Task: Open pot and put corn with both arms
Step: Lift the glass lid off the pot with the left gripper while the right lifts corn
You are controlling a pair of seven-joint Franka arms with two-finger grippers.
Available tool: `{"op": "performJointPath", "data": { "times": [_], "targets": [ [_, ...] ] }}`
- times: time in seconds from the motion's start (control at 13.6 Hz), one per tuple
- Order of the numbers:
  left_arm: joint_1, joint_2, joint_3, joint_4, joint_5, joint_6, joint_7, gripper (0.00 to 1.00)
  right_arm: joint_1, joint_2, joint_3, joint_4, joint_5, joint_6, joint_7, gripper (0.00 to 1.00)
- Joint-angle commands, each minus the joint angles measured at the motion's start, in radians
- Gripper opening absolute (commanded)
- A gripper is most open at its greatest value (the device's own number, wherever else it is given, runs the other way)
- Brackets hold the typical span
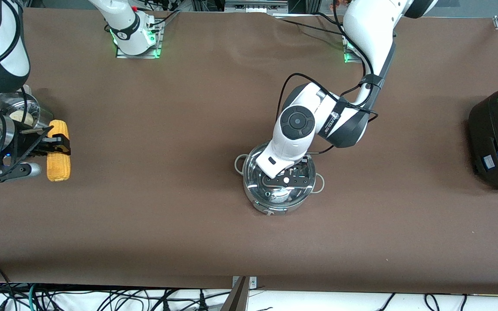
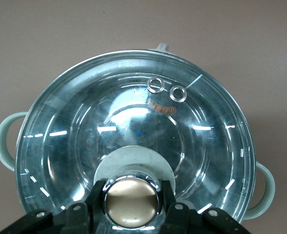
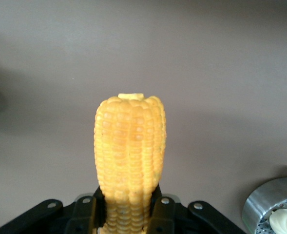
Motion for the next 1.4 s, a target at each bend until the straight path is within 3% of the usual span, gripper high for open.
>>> {"op": "performJointPath", "data": {
  "times": [0.0, 0.37, 0.66, 0.96, 1.33],
  "targets": [
    [-0.009, 0.014, 0.015, 0.032, 0.021, -0.008, 0.01, 0.0, 0.004, 0.024, 0.005, 0.028, 0.008, -0.015, -0.007, 0.0],
    [-0.011, -0.014, 0.044, 0.047, 0.006, -0.105, 0.012, 0.0, 0.076, 0.024, 0.007, 0.03, 0.01, -0.006, 0.065, 0.0],
    [0.002, -0.093, 0.064, 0.049, -0.044, -0.188, 0.018, 0.0, 0.13, 0.032, 0.005, 0.045, 0.01, 0.002, 0.159, 0.0],
    [0.089, -0.179, 0.086, 0.023, -0.106, -0.225, 0.2, 0.0, 0.142, 0.035, 0.007, 0.045, 0.08, 0.017, 0.185, 0.0],
    [0.256, -0.356, 0.078, -0.244, -0.103, -0.225, 0.352, 0.0, 0.297, 0.072, 0.005, 0.047, 0.088, 0.151, 0.445, 0.0]
  ]
}}
